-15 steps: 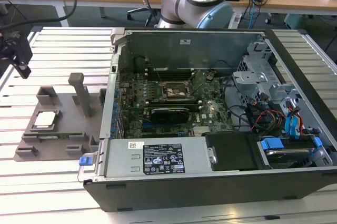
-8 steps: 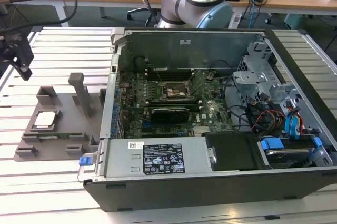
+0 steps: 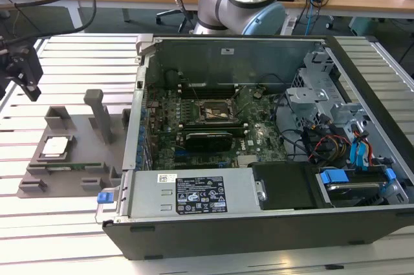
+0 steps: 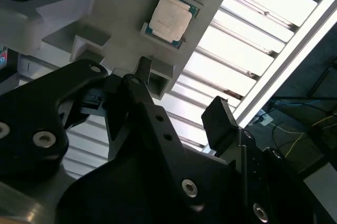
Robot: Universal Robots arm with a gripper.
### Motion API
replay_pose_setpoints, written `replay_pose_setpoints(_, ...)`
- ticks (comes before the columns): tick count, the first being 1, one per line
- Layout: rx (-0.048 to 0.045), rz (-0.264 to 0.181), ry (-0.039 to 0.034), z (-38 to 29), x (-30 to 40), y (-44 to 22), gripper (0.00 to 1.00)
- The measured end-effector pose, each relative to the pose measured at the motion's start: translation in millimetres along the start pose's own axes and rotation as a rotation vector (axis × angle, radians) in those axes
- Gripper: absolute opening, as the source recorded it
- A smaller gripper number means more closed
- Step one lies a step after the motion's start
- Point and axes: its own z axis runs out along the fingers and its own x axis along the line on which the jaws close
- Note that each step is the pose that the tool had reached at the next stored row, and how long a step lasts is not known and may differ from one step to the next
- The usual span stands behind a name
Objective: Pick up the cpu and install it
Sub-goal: 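Pick up the cpu and move it towards the insertion slot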
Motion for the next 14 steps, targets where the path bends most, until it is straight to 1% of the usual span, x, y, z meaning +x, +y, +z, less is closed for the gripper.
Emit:
replay_pose_setpoints(6, 0.0, 0.0, 0.0, 5.0, 0.1, -0.2, 0.66)
replay_pose_setpoints(14, -0.0001, 0.0, -0.0001, 10.0, 0.2, -0.4, 0.66)
